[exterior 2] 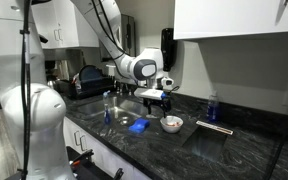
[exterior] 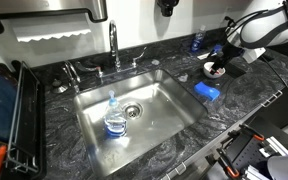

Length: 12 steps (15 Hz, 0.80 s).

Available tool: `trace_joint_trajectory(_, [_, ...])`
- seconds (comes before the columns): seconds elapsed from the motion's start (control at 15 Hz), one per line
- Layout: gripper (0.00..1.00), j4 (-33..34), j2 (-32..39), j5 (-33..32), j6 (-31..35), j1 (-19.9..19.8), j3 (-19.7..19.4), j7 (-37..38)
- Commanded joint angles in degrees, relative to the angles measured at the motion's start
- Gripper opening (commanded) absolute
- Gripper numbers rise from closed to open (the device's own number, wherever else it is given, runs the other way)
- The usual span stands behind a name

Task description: Pick the bowl and put it in the sink

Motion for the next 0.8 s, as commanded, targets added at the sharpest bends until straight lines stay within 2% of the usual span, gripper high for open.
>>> trace_joint_trajectory(0.0, [1.00, 0.98, 3.88, 6.40, 4.48, -0.37, 0.14, -5.72])
trace_joint_trajectory(0.27, [1.00, 2.08, 6.83, 13.16, 6.29, -1.09, 0.91, -10.80])
trace_joint_trajectory(0.33, [0.75, 2.34, 7.39, 14.31, 6.41, -1.33, 1.14, -11.70])
trace_joint_trajectory(0.47, [0.67, 3.02, 8.73, 15.54, 6.66, -1.82, 1.56, -12.75])
trace_joint_trajectory(0.73, [0.37, 4.33, 10.93, 15.98, 6.93, -3.09, 2.57, -12.66])
